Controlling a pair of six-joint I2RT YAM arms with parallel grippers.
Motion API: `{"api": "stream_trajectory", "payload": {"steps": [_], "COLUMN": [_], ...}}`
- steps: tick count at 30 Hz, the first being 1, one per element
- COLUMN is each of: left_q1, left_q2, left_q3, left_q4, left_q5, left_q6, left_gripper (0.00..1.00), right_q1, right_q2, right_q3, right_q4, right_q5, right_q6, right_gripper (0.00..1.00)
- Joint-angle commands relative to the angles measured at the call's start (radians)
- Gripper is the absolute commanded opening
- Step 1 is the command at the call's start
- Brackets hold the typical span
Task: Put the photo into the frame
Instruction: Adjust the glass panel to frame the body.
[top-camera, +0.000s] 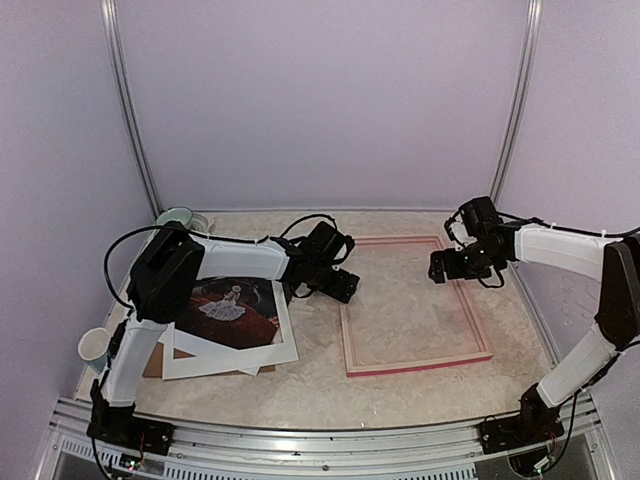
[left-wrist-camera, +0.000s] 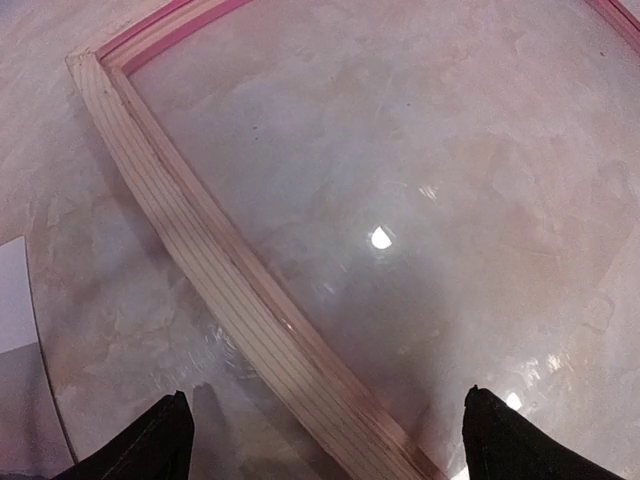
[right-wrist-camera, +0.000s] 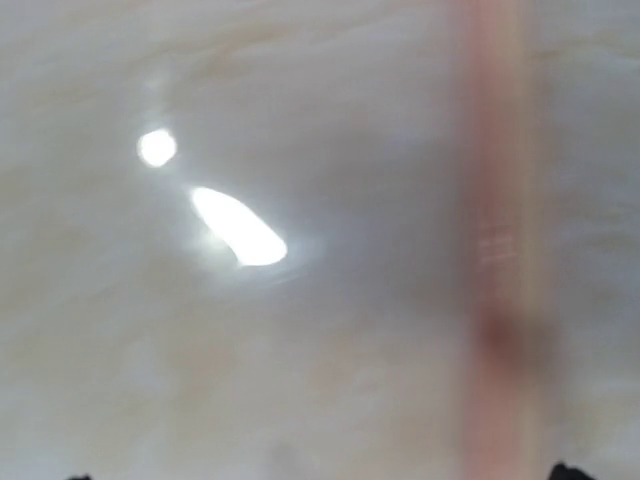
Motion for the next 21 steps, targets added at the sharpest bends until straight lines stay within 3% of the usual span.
{"api": "stream_trajectory", "payload": {"steps": [1,11,21], "left_q1": [-0.030,-0.063,-0.060], "left_q2": [-0.132,-0.372,-0.537], "left_q3": [-0.075,-0.312,-0.463], "left_q4": [0.000,0.029,0.081], "left_q5": [0.082,0.024,-0.031], "left_q6": [0.015,-0.077,-0.126], "left_gripper": [0.92,0.94,0.98], "right_q1": [0.084,0.322,0.452], "right_q2": [-0.060,-0.125,-0.021], "right_q3": [-0.051,-0.129,-0.196], "right_q4": [-0.026,0.023,0.195], "right_q5": [-0.145,-0.399,-0.571], "right_q6": [0.008,0.141,0.278], "right_gripper": [0.99,0.99,0.98]}}
